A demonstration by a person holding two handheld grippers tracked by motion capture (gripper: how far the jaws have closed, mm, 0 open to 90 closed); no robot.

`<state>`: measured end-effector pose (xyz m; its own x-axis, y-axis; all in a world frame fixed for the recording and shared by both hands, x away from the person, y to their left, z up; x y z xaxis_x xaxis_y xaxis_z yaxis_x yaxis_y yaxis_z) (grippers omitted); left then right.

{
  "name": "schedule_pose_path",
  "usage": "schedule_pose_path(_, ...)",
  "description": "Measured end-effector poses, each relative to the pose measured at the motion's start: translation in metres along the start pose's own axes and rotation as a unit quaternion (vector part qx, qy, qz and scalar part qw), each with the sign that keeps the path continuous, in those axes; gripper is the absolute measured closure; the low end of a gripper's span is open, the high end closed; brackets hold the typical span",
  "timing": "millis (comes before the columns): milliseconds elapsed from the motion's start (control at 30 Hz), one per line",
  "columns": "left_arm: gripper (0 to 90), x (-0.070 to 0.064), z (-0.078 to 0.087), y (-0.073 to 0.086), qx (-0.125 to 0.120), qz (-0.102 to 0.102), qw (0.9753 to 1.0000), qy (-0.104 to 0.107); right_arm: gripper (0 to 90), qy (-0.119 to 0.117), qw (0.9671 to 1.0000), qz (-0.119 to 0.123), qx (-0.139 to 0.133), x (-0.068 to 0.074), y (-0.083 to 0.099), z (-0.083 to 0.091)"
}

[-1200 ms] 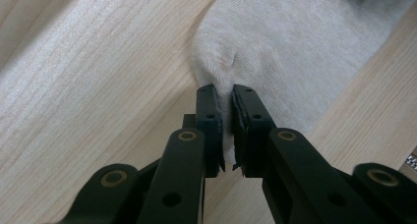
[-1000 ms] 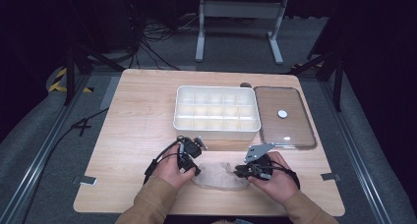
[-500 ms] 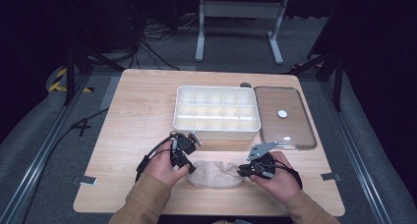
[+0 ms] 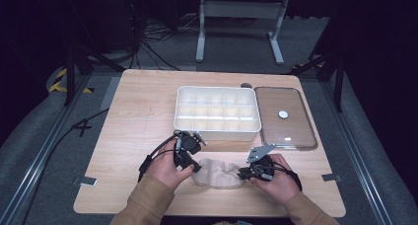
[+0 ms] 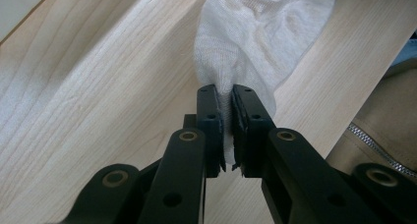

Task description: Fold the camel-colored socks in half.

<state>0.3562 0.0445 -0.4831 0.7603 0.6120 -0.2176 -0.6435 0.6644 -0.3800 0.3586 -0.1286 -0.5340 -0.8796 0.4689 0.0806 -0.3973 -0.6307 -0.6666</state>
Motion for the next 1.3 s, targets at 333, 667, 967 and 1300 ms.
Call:
schedule_pose_path(333,82.9,-0.016,-0.002,-0.014,-0.005,-0.02,0.9997,0.014,85.3,-0.004,0.9998,0.017,-0.001,0.002,0.002,-0.005)
schedule_pose_path(667,82.9,-0.03,-0.01,-0.029,-0.001,-0.042,0.9987,0.027,85.5,-0.005,0.9997,0.02,-0.013,0.002,0.003,-0.005)
schedule_pose_path(967,82.8,-0.038,-0.015,-0.04,-0.002,-0.057,0.9978,0.033,85.8,-0.004,0.9995,0.01,-0.03,0.002,0.004,-0.006)
schedule_pose_path(1300,82.8,-0.05,-0.024,-0.051,-0.002,-0.075,0.9964,0.041,85.8,-0.009,0.9991,0.002,-0.041,0.001,0.005,-0.005)
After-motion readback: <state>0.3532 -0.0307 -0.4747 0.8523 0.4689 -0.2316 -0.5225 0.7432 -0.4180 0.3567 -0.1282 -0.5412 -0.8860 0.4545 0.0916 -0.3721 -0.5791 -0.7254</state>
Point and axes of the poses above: each handheld gripper's, and its own axes: z roughly backward along the jaws, y roughly out of its underside, x roughly to its left, the point moved 10 cm from there along -z, roughly forward along the jaws, and after that the axes turned 6 degrees about -x, right-handed, at the moved point
